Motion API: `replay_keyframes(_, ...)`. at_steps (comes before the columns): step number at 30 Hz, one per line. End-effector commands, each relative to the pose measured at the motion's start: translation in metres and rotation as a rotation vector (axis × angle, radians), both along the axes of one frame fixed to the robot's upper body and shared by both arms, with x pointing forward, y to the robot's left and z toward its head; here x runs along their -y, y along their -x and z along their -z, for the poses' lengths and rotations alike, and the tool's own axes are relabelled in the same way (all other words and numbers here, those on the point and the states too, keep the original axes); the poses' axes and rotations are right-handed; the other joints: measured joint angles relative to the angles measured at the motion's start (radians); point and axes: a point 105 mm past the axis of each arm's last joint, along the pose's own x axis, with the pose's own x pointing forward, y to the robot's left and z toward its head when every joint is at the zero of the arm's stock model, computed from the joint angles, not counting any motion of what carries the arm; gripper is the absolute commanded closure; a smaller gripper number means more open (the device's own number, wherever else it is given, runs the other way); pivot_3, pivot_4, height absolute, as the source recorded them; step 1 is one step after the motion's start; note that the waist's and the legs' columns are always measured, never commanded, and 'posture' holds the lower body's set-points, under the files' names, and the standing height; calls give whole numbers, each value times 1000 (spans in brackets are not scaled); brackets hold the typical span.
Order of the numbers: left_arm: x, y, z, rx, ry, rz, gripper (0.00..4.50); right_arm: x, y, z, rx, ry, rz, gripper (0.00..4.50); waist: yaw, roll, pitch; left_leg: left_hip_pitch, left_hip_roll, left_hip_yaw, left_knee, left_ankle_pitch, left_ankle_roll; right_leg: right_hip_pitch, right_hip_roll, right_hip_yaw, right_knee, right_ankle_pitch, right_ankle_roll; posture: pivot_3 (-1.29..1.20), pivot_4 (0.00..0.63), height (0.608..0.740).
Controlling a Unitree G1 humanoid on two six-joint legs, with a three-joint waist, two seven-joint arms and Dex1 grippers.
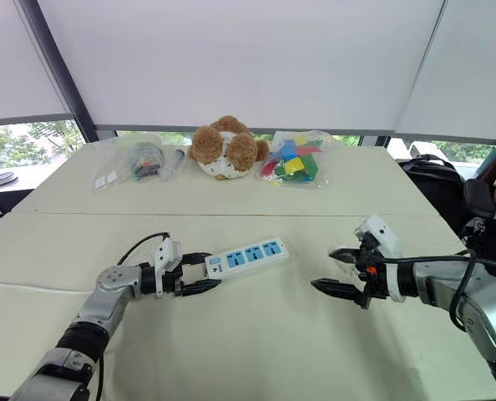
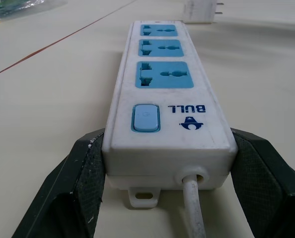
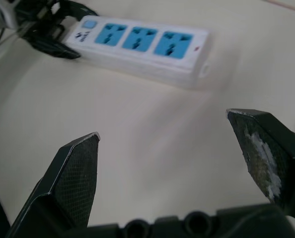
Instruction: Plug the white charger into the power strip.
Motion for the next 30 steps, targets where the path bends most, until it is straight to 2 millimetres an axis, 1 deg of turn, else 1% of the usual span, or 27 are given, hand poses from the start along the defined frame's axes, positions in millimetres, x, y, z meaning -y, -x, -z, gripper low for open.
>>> replay_keyframes(1, 17, 22, -1, -6, -76, 214, 1540, 37, -30, -42, 75, 75, 150, 0, 1, 2, 0, 0, 0, 1, 0, 0, 0, -1, 0, 1, 0, 0, -1, 0, 150, 739)
replay_keyframes(3, 20, 27, 3, -20, -113, 267, 1540, 54, -45, -47, 75, 160, 217, 0, 8, 2, 0, -1, 0, 2, 0, 0, 0, -2, -1, 1, 0, 0, -1, 0, 150, 739)
replay_keyframes(4, 20, 28, 4, -22, -126, 280, 1540, 58, -50, -48, 69, 179, 235, 0, 11, 2, 0, -1, 0, 2, -1, 0, 0, -2, -1, 0, 0, -1, -4, 0, 150, 739)
replay_keyframes(9, 24, 29, 12, -36, -196, 343, 1540, 63, -68, -47, -124, 238, 209, 0, 11, 4, 1, -3, 0, 3, -2, -1, 2, -5, -1, 0, -1, 0, -1, 0, 150, 739)
replay_keyframes(12, 30, 28, 13, -34, -204, 361, 1540, 68, -85, -42, -243, 322, 214, 0, 13, 5, 1, -5, 0, 4, 0, -2, 3, -7, -1, 0, -1, 0, 0, 0, 150, 739)
replay_keyframes(13, 31, 28, 15, -32, -204, 364, 1540, 67, -92, -41, -271, 350, 214, 0, 11, 6, 1, -5, 0, 4, -1, -2, 3, -7, -2, 0, -1, 0, 0, 0, 150, 739)
replay_keyframes(16, 36, 29, 17, -15, -189, 352, 1540, 65, -101, -35, -342, 419, 185, 0, 16, 6, 1, -5, 0, 5, 0, -2, 3, -7, -2, -1, 0, 0, 0, 0, 150, 739)
replay_keyframes(18, 37, 30, 19, -6, -180, 337, 1540, 62, -101, -28, -407, 449, 160, 0, 19, 7, 0, -5, 0, 5, 0, -2, 3, -6, -2, -1, 0, 0, 0, 0, 150, 739)
replay_keyframes(24, 33, 33, 26, 2, -189, 308, 1540, 53, -99, -13, -523, 499, 110, 0, 33, 10, 0, -5, -1, 5, 1, -2, 3, -7, -3, -2, 1, 0, 0, 0, 150, 739)
replay_keyframes(30, 37, 35, 27, 23, -158, 264, 1540, 51, -92, -2, -602, 535, 75, 0, 33, 15, -1, -3, -1, 5, 2, -1, 2, -6, -2, -2, 4, 0, 0, 0, 150, 739)
